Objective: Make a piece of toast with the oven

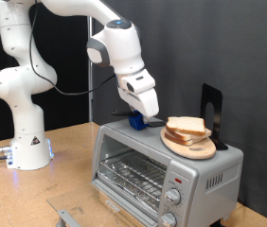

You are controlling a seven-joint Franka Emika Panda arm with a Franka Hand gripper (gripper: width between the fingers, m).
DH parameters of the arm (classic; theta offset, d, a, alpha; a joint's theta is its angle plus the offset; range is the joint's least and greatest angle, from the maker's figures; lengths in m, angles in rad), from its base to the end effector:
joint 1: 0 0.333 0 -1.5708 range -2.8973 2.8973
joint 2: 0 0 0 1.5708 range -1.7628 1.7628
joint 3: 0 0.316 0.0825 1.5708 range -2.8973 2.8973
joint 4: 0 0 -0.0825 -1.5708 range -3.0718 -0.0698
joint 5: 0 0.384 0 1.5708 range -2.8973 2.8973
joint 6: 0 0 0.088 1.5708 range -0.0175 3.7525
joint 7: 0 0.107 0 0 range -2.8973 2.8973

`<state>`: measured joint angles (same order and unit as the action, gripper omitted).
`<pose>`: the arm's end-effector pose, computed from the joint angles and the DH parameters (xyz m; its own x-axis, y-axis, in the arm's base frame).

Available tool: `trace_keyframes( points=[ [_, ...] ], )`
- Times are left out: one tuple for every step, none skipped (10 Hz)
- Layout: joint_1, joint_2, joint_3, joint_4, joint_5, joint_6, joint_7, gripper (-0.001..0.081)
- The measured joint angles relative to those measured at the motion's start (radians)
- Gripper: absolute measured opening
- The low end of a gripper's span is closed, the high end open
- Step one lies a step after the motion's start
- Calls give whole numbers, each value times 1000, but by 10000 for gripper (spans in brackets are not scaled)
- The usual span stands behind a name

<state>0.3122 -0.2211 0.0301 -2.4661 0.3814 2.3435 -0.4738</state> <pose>0.4328 0.1602 0.3871 0.8432 0.5051 0.1839 0.5364 -0.8133 -0.2255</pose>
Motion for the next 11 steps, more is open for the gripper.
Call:
trace_keyframes(
  points=[
    [0, 0, 1, 0, -3, 0, 1, 488],
    [0, 0, 1, 0, -5, 1, 3, 488],
    [0, 0, 2, 0, -6, 4, 6, 488],
    [0, 0, 3, -2, -9, 19, 9, 488],
    [0, 1, 5, -5, -11, 35, 12, 488],
    [-1, 1, 6, -5, -14, 38, 15, 488],
    [-1, 1, 6, -5, -18, 39, 20, 488],
    [-1, 1, 6, -5, -19, 39, 24, 488],
    [-2, 1, 6, -5, -20, 39, 29, 510],
    [-2, 3, 6, -5, -21, 39, 32, 510],
    [-2, 4, 6, -5, -23, 39, 35, 689]
  ],
)
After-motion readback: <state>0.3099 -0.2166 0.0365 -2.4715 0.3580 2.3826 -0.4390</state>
